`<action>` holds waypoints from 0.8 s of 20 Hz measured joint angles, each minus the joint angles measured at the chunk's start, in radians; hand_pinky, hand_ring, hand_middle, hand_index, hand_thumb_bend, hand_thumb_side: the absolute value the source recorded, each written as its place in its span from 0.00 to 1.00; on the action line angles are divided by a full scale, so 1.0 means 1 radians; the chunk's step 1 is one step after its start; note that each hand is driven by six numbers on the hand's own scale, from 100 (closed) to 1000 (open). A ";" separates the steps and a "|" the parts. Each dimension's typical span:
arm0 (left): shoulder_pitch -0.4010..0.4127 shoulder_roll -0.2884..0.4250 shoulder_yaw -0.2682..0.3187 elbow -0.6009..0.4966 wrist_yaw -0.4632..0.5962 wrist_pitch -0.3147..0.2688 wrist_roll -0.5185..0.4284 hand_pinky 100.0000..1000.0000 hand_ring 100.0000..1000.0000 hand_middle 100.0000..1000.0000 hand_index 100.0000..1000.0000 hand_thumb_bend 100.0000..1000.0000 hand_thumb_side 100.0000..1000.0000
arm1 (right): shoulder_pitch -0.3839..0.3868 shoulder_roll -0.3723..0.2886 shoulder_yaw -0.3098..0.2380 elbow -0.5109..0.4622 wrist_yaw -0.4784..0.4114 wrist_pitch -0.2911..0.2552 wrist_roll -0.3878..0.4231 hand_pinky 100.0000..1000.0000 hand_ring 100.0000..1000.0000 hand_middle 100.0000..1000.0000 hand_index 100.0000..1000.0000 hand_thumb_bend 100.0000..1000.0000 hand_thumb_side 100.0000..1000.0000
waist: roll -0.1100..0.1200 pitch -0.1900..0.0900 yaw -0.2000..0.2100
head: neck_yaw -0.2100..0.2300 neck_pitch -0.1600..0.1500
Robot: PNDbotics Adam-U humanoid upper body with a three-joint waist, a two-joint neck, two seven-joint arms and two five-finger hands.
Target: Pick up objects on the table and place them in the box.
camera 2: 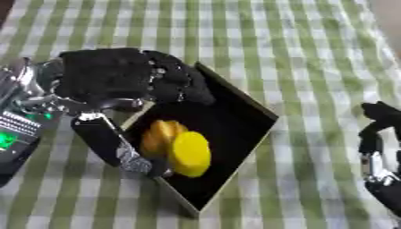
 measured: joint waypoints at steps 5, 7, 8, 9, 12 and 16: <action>0.000 -0.008 -0.005 0.023 -0.033 -0.006 0.032 0.89 0.92 0.82 0.97 0.36 0.82 | 0.000 0.006 0.001 0.000 0.000 0.005 0.005 0.91 0.75 0.36 0.68 0.00 0.47 | 0.000 0.000 0.000 | 0.000 -0.001; 0.001 -0.014 -0.005 0.026 -0.037 -0.003 0.044 0.89 0.91 0.82 0.97 0.32 0.80 | 0.000 0.008 0.003 0.000 0.000 0.006 0.007 0.91 0.75 0.36 0.68 0.00 0.47 | 0.000 0.000 0.000 | 0.000 -0.001; 0.004 -0.016 -0.003 0.024 -0.037 0.000 0.054 0.89 0.90 0.82 0.96 0.27 0.78 | 0.000 0.009 0.003 0.000 0.000 0.007 0.009 0.91 0.75 0.36 0.68 0.00 0.47 | 0.000 0.000 0.000 | 0.000 -0.001; 0.008 -0.016 0.004 0.018 -0.032 0.007 0.065 0.89 0.88 0.81 0.95 0.11 0.73 | 0.000 0.009 0.003 0.000 0.000 0.008 0.009 0.91 0.75 0.36 0.68 0.00 0.47 | 0.000 0.000 0.000 | -0.001 -0.001; 0.032 -0.016 0.068 -0.052 0.034 0.063 0.132 0.88 0.82 0.76 0.91 0.00 0.57 | 0.001 0.012 0.003 0.000 0.000 0.009 0.010 0.91 0.75 0.36 0.68 0.00 0.47 | 0.000 0.000 0.006 | -0.009 -0.001; 0.057 -0.004 0.216 -0.148 0.259 0.196 0.335 0.84 0.75 0.68 0.86 0.00 0.56 | 0.001 0.016 -0.001 0.000 0.000 0.003 0.003 0.91 0.75 0.37 0.68 0.00 0.47 | 0.000 0.000 0.015 | -0.025 -0.001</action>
